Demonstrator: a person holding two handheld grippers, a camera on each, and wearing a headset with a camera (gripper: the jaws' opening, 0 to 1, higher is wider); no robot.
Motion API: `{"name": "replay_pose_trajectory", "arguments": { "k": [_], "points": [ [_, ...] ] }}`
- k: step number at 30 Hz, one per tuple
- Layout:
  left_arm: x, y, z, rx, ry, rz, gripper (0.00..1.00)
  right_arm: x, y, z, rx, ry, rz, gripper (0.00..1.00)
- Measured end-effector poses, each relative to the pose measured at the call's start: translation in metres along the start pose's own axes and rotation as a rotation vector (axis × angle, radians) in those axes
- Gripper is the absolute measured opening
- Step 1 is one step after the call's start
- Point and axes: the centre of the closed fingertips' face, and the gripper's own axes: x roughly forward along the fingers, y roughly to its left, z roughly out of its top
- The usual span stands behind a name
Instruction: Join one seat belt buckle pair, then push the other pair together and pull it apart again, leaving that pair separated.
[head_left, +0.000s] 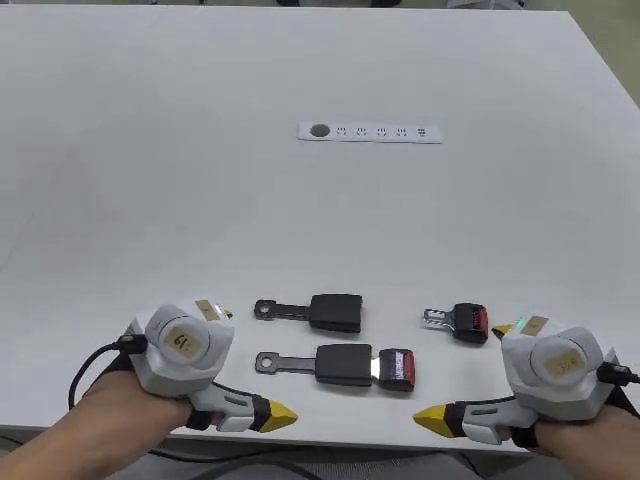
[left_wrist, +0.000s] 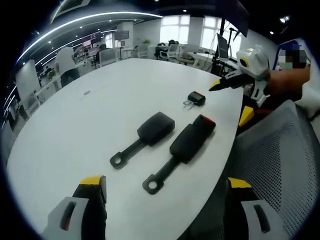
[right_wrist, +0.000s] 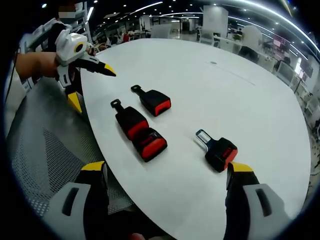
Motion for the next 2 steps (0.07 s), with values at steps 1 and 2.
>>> {"name": "replay_pose_trajectory", "arguments": {
  "k": [1, 2],
  "points": [
    [0.0001, 0.0003, -0.0001, -0.002, -0.001, 0.002, 1.0, 0.0002, 0.0003, -0.0002, 0.0, 0.0, 0.002, 1.0],
    [0.0003, 0.0004, -0.0003, -0.006, -0.001, 0.003, 1.0, 0.0005, 0.0004, -0.0004, 0.003, -0.002, 0.003, 1.0]
  ]
}}
